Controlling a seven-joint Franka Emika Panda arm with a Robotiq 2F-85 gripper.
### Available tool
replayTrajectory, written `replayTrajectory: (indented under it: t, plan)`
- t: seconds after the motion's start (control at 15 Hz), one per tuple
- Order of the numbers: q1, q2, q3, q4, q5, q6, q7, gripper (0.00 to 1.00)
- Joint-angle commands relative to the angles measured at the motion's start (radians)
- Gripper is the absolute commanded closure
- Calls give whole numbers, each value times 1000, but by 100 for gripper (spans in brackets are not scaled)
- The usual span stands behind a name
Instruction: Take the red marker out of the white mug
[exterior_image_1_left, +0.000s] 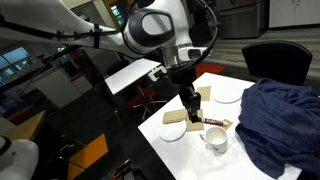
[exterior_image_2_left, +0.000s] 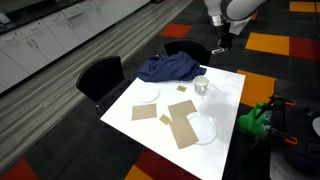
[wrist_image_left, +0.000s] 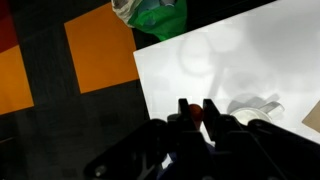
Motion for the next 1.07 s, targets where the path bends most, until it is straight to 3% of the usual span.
replayTrajectory:
  t: [0.0, 0.47, 1.0]
  plan:
    - [18, -15, -9, -26, -33, 36, 76, 95]
    - [43, -113, -8, -222, -164, 166, 341, 95]
    - [38, -179, 14, -401, -224, 258, 610, 95]
